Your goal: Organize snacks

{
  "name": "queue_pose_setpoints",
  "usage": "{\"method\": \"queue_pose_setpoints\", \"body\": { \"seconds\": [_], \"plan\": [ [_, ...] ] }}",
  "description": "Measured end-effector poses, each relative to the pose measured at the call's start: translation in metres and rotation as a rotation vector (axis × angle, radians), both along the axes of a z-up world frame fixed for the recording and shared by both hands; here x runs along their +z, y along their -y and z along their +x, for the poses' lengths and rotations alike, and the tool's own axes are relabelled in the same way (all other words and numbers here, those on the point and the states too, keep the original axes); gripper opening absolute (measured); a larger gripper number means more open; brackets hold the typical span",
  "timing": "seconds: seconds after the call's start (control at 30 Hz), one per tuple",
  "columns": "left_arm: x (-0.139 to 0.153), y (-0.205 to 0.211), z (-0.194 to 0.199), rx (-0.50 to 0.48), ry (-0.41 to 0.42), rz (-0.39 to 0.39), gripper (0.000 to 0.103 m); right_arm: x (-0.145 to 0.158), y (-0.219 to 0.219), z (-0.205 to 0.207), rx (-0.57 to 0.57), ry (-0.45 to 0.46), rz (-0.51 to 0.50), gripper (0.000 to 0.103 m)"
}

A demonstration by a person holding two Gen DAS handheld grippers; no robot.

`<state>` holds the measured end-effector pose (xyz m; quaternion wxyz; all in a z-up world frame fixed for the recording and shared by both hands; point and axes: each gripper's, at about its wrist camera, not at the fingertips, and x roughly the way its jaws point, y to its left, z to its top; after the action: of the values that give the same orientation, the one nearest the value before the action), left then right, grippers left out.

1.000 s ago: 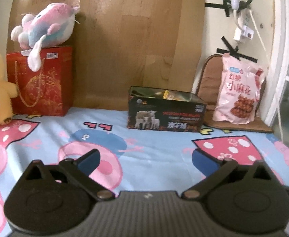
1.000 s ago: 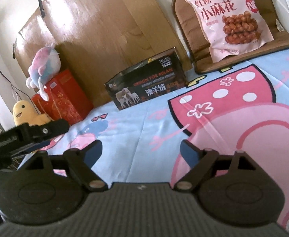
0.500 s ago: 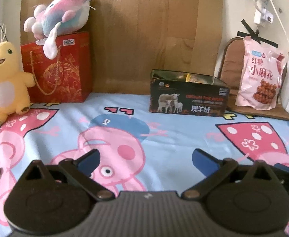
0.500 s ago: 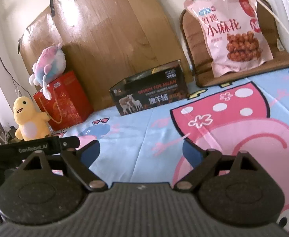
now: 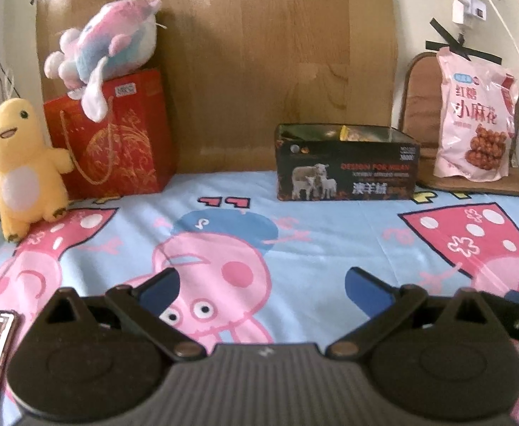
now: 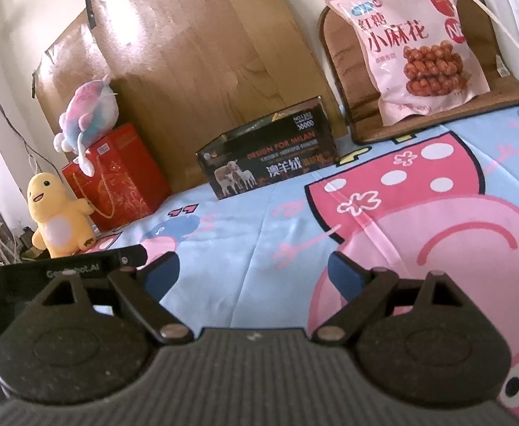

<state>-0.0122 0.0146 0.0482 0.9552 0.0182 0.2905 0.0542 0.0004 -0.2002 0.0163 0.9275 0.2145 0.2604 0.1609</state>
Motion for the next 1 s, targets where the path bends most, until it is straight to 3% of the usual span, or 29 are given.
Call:
{"method": "queue_pose_setpoints", "body": {
  "seconds": [0.53,1.0],
  "plan": [
    [-0.004,0.001,0.004,0.006,-0.021,0.032,0.103,-0.004,-0.001,0.002,-0.001,-0.029,0.007,0.093],
    [-0.004,-0.009,0.005,-0.007,-0.026,-0.029,0.103,-0.005,-0.003,0.003,0.007,-0.045,0.010,0.093]
  ]
}}
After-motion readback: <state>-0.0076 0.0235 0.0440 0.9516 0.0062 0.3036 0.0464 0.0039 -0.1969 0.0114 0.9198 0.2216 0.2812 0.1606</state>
